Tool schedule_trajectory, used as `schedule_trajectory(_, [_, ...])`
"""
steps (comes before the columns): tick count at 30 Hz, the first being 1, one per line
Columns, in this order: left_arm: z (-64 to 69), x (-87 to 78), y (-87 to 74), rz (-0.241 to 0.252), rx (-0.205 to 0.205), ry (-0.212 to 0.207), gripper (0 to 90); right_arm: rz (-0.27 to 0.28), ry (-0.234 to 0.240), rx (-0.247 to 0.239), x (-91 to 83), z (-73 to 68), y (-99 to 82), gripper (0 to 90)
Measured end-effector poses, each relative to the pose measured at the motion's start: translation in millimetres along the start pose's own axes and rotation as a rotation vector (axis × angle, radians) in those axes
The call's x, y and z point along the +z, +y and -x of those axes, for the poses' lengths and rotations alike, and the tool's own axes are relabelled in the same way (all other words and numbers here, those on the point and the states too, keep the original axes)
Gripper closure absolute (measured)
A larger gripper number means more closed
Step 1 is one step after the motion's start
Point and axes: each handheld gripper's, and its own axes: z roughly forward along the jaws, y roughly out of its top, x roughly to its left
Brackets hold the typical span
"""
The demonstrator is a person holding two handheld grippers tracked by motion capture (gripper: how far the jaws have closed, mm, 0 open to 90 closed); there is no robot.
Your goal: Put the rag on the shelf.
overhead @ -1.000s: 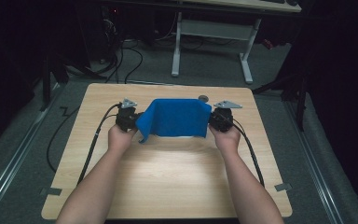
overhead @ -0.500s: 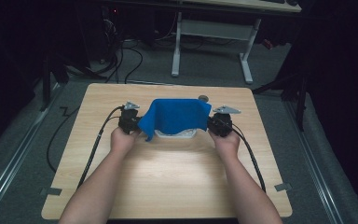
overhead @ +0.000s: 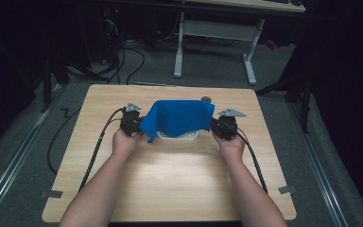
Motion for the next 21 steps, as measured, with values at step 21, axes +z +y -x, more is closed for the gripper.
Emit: schedule_trajectory(21, [-6.0, -29.2, 12.5, 0.051, 0.025, 0.074, 60.5, 0.016, -0.043, -0.012, -14.2, 6.8, 11.3, 62.3])
